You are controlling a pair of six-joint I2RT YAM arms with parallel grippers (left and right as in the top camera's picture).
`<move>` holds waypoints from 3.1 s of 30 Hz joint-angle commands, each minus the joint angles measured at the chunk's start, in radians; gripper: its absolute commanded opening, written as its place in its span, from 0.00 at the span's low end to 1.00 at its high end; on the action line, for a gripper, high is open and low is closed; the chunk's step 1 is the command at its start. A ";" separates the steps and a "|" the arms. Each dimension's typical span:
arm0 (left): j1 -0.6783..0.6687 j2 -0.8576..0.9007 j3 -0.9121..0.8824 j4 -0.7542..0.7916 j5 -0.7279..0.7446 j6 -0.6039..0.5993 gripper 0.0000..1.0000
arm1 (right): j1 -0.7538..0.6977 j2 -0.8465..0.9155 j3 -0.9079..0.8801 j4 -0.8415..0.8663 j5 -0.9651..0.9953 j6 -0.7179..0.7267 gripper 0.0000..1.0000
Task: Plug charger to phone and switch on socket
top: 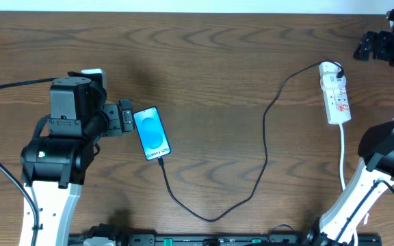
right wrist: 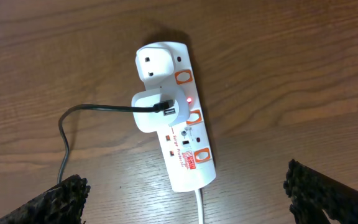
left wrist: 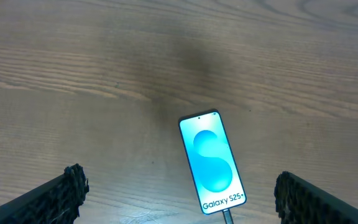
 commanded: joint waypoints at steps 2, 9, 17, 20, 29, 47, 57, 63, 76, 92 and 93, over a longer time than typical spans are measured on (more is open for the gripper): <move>-0.002 0.001 0.012 0.000 -0.009 0.013 0.98 | 0.002 0.000 0.020 -0.002 0.001 0.011 0.99; -0.002 0.001 0.012 0.000 -0.009 0.013 0.98 | 0.002 0.000 0.020 -0.002 0.001 0.011 0.99; -0.002 0.001 0.013 0.000 -0.009 0.013 0.98 | 0.002 0.000 0.020 -0.002 0.001 0.011 0.99; -0.002 0.001 0.012 0.000 -0.009 0.013 0.98 | 0.002 0.000 0.020 -0.002 0.001 0.011 0.99; -0.002 0.001 0.013 0.000 -0.009 0.013 0.98 | 0.002 0.000 0.020 -0.002 0.001 0.011 0.99; -0.002 -0.068 -0.044 0.001 -0.009 0.014 0.98 | 0.002 0.000 0.020 -0.002 0.001 0.011 0.99; -0.002 -0.251 -0.397 0.236 -0.009 0.014 0.98 | 0.002 0.000 0.020 -0.002 0.001 0.011 0.99; -0.002 -0.385 -0.592 0.549 -0.010 0.014 0.98 | 0.002 0.000 0.020 -0.002 0.001 0.011 0.99; -0.002 -0.628 -0.937 1.198 -0.010 0.033 0.98 | 0.002 0.000 0.020 -0.002 0.001 0.011 0.99; 0.051 -0.862 -1.175 1.369 -0.017 0.033 0.98 | 0.002 0.000 0.020 -0.002 0.001 0.011 0.99; 0.052 -0.872 -1.175 1.356 -0.017 0.033 0.98 | 0.002 0.000 0.020 -0.002 0.001 0.011 0.99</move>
